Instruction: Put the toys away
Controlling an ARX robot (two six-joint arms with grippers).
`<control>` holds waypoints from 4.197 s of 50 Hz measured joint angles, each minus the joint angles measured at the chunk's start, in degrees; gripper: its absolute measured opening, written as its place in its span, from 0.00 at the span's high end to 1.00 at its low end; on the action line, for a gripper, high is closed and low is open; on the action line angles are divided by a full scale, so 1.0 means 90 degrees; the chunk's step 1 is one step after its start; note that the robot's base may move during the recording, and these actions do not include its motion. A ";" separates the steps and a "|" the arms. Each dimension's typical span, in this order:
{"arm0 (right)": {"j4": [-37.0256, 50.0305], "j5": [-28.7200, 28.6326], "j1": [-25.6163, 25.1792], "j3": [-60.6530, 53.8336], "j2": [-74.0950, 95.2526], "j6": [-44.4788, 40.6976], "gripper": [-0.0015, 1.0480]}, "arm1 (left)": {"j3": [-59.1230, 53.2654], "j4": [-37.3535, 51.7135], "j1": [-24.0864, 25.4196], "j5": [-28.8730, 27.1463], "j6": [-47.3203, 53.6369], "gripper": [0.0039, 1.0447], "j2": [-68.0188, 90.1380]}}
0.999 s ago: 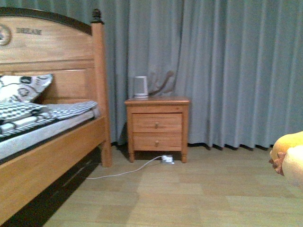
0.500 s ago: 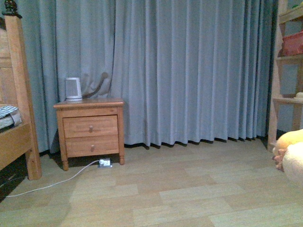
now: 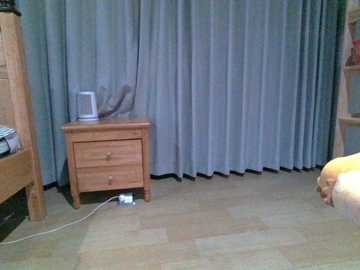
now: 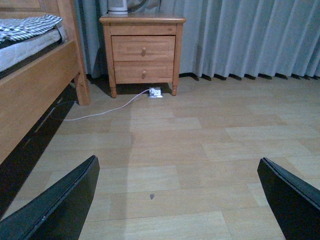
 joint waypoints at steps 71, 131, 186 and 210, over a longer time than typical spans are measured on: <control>0.0000 -0.0002 0.0000 0.0000 0.0002 -0.0002 0.93 | 0.0000 0.0000 0.0005 0.0000 0.0000 0.06 0.0000; 0.0002 -0.0058 0.0019 0.0000 0.0012 -0.0002 0.93 | 0.0000 0.0000 0.0010 -0.0019 0.0000 0.06 0.0000; 0.0002 0.0022 0.0019 0.0000 0.0007 -0.0002 0.93 | 0.0000 0.0000 0.0005 0.0000 0.0000 0.06 0.0000; 0.0005 0.0083 0.0017 0.0000 -0.0005 -0.0005 0.93 | 0.0000 0.0000 0.0000 0.0029 0.0002 0.06 0.0000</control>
